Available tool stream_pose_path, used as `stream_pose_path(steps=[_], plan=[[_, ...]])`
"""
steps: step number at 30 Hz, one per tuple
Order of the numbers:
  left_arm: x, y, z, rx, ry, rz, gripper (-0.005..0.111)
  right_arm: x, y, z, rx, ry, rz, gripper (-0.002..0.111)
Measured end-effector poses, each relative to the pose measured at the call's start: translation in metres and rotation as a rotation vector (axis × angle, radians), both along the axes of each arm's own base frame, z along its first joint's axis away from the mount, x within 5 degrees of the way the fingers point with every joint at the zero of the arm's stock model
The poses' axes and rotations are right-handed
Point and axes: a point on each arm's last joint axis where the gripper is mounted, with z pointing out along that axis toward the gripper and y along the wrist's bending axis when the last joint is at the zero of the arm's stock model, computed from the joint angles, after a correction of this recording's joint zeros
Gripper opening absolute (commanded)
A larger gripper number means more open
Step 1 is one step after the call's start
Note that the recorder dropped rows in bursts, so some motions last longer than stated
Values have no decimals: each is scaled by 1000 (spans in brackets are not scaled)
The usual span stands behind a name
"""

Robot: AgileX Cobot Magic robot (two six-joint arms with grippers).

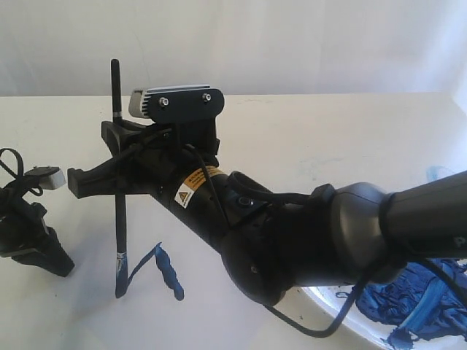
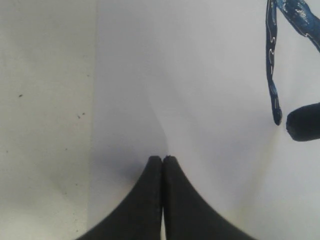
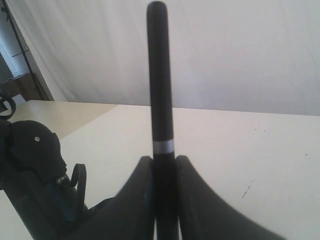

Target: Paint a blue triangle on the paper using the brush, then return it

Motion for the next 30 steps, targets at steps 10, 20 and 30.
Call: stream_pose_path(steps=[10, 20, 30], plan=[[0, 0, 0, 0, 0, 0, 0, -3, 1, 3, -11, -42, 39, 0], [0, 0, 0, -1, 0, 1, 0, -4, -30, 62, -54, -162, 231, 0], [-1, -1, 0, -8, 11, -5, 0, 6, -48, 59, 30, -211, 531, 0]])
